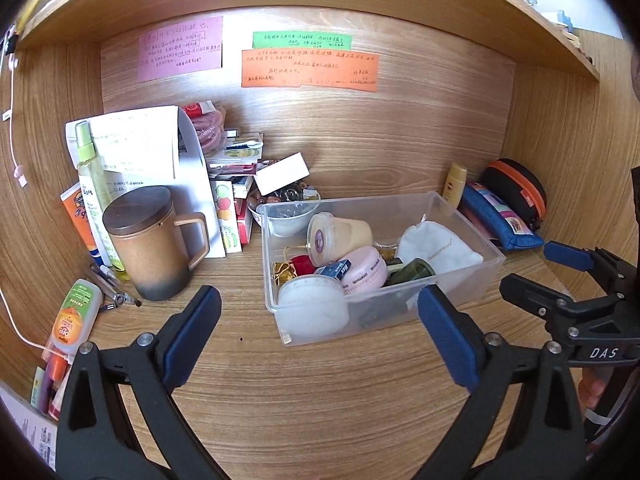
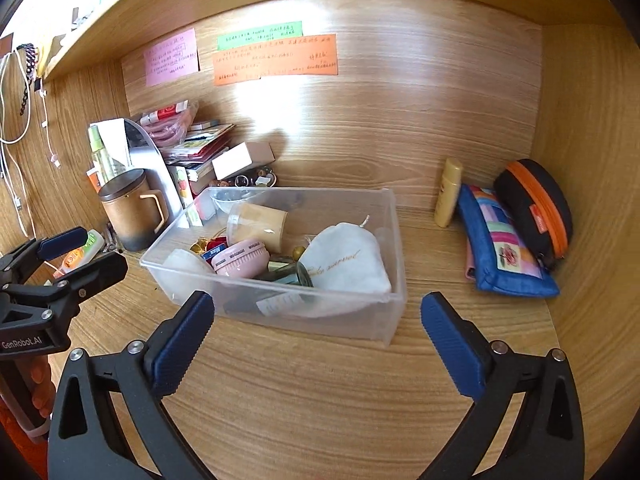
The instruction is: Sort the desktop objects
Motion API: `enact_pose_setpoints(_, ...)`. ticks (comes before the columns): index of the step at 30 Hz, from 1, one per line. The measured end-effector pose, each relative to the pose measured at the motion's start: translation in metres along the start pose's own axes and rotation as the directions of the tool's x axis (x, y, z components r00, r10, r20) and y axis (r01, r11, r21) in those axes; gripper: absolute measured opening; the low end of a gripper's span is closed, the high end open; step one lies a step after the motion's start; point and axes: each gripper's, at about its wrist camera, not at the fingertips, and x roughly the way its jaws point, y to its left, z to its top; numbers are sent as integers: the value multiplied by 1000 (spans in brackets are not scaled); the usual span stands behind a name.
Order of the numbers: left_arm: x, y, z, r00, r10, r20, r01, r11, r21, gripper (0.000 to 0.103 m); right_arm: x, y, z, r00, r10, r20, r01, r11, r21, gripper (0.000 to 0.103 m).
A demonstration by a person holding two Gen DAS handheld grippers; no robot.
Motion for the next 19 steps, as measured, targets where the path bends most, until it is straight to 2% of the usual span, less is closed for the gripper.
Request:
enact_pose_setpoints(11, -22, -2, -10, 999, -21, 40, 22, 999, -37, 100, -16, -4, -17, 1000, -15, 5, 15, 999, 47, 103)
enact_pose_setpoints(19, -20, -7, -13, 999, -20, 40, 20, 1000, -6, 100, -14, -7, -17, 1000, -10, -4, 11, 998, 58, 103)
